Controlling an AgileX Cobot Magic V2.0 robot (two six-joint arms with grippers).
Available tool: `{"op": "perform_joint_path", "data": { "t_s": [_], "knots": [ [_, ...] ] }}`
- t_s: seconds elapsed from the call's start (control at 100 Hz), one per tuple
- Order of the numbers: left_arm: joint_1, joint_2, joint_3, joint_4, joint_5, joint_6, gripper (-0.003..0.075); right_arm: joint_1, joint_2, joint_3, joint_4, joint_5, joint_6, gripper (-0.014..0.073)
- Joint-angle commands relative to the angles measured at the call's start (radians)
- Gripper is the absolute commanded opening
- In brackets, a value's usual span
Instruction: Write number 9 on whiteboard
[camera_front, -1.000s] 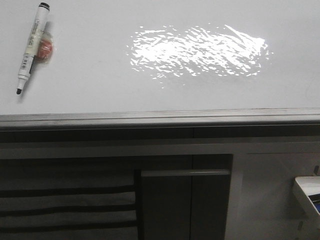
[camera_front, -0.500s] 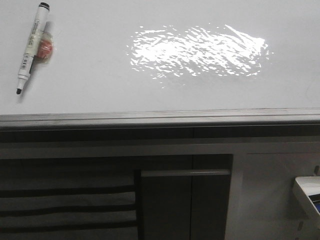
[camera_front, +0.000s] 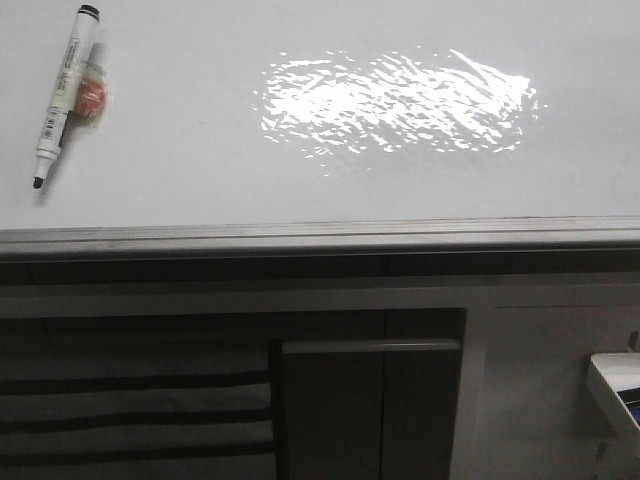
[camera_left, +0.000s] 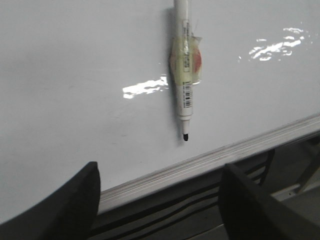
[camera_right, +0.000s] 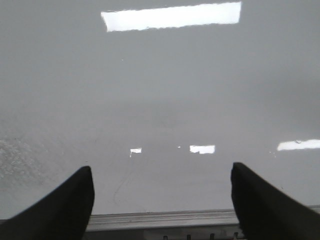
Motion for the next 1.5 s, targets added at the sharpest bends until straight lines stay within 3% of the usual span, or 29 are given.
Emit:
{"op": "perform_joint_path", "data": {
  "t_s": [0.0, 0.38, 0.71, 1.16, 1.36, 1.42, 1.49],
  "knots": [
    [-0.038, 0.075, -0.034, -0.011, -0.148, 0.002, 0.0428, -0.006, 0.016, -0.033, 0.0, -0.071, -0.007, 0.0501],
    [-0.091, 0.38, -0.035, 0.059, -0.536, 0.002, 0.0363, -0.006, 0.016, -0.033, 0.0, -0.071, -0.007, 0.05],
    [-0.091, 0.502, -0.036, 0.059, -0.721, 0.002, 0.0351, -0.006, 0.016, -0.033, 0.0, -0.071, -0.007, 0.05],
    [-0.091, 0.531, -0.036, 0.059, -0.731, 0.002, 0.0054, -0.006, 0.016, -0.033, 0.0, -0.071, -0.007, 0.05],
    [-0.095, 0.521, -0.036, 0.055, -0.721, 0.0, -0.002, -0.006, 0.016, -0.035, 0.0, -0.071, -0.007, 0.05],
    [-0.107, 0.499, -0.05, 0.055, -0.664, -0.004, -0.002, -0.006, 0.023, -0.055, -0.002, -0.03, -0.014, 0.05],
    [-0.134, 0.463, -0.091, 0.085, -0.504, -0.004, -0.002, -0.004, 0.047, -0.101, 0.004, 0.068, -0.014, 0.05]
  ]
}}
